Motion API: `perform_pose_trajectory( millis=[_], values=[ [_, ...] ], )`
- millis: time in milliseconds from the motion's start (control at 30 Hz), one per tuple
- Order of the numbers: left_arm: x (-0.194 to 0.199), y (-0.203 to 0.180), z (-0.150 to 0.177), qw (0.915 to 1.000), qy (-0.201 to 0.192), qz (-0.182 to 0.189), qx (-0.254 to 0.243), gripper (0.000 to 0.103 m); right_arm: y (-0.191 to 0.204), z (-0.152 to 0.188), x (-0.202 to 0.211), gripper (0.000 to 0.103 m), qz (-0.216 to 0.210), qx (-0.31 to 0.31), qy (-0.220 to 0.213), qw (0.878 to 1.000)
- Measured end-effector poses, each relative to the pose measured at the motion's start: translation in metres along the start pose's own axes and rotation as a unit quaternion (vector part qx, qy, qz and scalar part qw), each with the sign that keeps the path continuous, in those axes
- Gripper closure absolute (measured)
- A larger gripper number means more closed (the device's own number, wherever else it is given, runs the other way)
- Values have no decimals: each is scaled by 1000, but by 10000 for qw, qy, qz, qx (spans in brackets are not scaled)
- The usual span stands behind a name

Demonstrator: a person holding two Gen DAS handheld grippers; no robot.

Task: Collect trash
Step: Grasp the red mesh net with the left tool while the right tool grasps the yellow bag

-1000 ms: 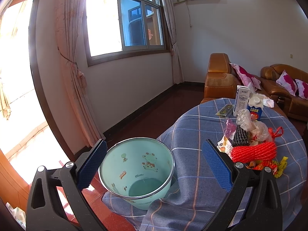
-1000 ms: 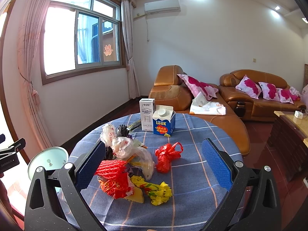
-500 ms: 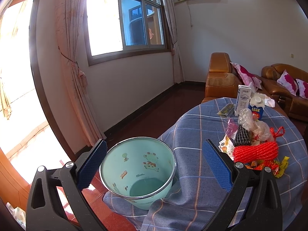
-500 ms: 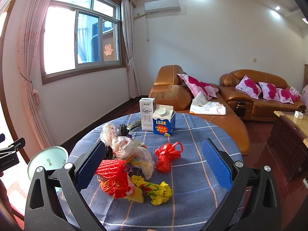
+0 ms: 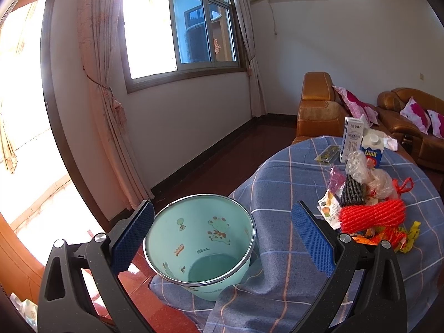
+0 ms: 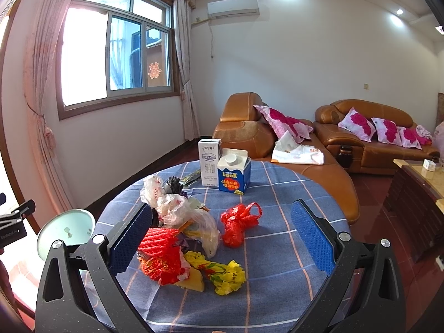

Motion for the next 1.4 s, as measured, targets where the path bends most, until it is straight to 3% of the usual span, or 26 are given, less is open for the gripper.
perform_pose_trajectory(
  millis=[333, 600, 1033, 1100, 1200, 1333, 1400],
  values=[
    [-24, -23, 28, 9992, 309, 251, -88, 6, -41, 30, -20, 5, 638, -172, 207, 9976],
    [-32, -75, 40, 9948, 321, 932, -265, 7, -72, 86, -43, 8, 1017, -243, 706, 9920],
    [-38, -146, 51, 9836, 259, 1639, -712, 8, -78, 111, -56, 12, 977, -211, 911, 9908],
    [-38, -153, 54, 9813, 275, 1747, -760, 13, -79, 114, -58, 12, 974, -222, 939, 9906],
    [-40, -162, 59, 9759, 376, 2011, -764, 35, -80, 118, -61, 12, 976, -228, 976, 9902],
    [-43, -171, 62, 9690, 522, 2299, -745, 94, -80, 121, -61, 12, 947, -238, 1001, 9902],
    [-45, -170, 63, 9672, 583, 2374, -692, 102, -79, 120, -61, 12, 926, -252, 1013, 9902]
  ],
)
Point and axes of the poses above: each gripper's, at about its wrist camera, not at the fingertips, and x roughly against the way its jaws point, y to its left, z to its underside, the point moved 7 cm from there along -x, roughly the way its jaws point, and after that the axes turned 10 degrees about -y, right-handed, at the moved point
